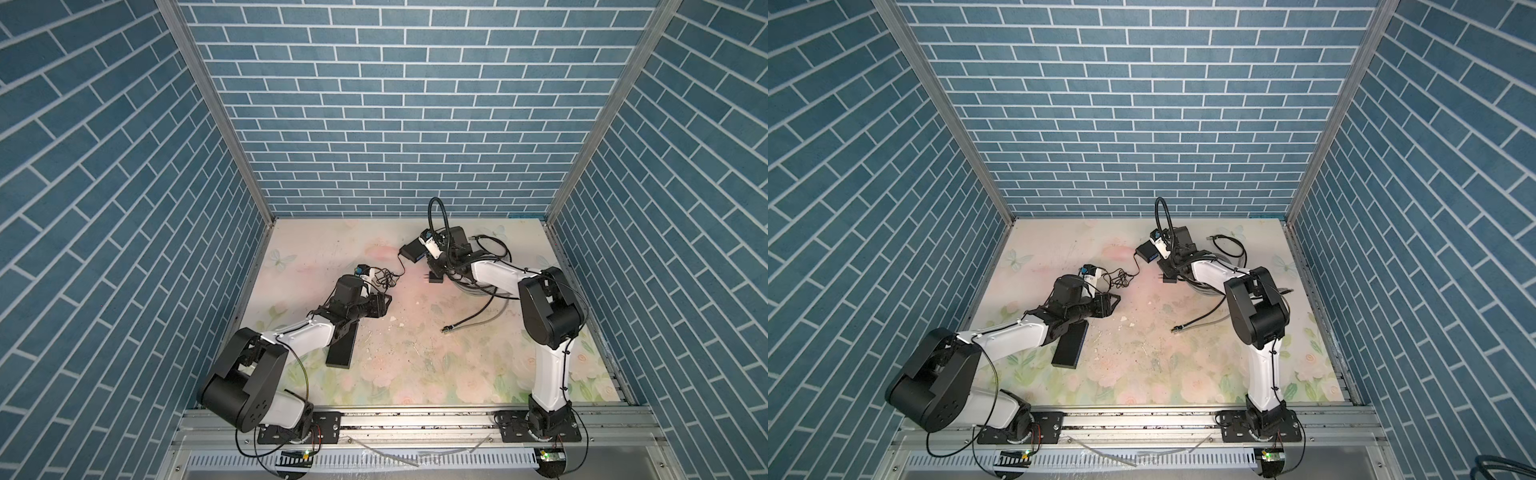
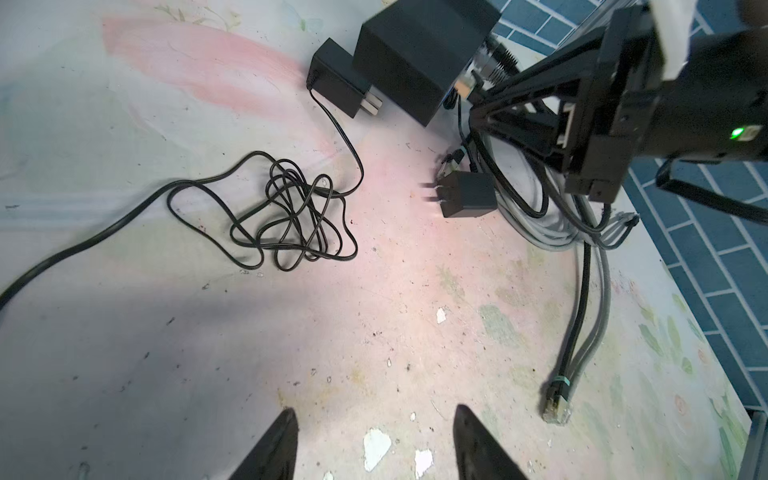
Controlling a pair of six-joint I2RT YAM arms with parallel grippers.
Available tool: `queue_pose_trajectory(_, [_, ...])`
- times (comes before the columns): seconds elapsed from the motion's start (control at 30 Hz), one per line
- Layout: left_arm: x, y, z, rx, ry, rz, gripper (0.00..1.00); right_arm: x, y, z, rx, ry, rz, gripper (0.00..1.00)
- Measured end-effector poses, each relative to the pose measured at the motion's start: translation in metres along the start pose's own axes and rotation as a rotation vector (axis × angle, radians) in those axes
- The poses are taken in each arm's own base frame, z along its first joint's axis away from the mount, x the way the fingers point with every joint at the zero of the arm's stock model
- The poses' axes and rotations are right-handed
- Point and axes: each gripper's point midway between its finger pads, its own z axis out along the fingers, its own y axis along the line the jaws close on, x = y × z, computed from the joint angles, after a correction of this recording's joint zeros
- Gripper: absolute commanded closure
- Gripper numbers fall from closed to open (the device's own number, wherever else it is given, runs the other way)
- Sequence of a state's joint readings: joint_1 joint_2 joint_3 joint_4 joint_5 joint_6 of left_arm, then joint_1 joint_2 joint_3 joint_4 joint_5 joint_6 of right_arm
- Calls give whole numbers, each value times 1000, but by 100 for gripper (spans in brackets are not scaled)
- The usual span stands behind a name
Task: Insert the plug into the switch port
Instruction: 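Open the right gripper and lift off the plug while left releases the switch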
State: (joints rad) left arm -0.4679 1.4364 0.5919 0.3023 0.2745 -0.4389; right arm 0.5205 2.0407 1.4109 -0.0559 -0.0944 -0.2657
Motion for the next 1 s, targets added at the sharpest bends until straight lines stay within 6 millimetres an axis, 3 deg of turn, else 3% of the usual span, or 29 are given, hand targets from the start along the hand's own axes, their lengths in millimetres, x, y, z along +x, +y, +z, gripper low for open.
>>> queue_pose_trajectory(0.13, [2,1,0,2,-2,-5,39,15,1,9,-9,42,15,72])
queue_pose_trajectory(0.27, [3,1,0,1,-2,-11,39,15,-1,11,-10,43,40,54])
queue_pose_trajectory(0.53, [3,1,0,1,-2,-16,39,0,-1,2,-27,2,80,52])
queue_pose_trajectory(0.67, [3,2,0,1,-1,-16,39,-27,1,-32,-43,-92,135,53])
queue_pose_trajectory(0.77, [7,4,3,-5,11,-19,39,-35,6,-64,-53,-154,186,53])
queue_pose_trajectory(0.87, [10,5,5,-6,22,-20,39,-29,13,-90,-64,-181,251,53])
queue_pose_trajectory(1.0, [10,5,4,-7,22,-12,39,1,18,-115,-22,-165,309,52])
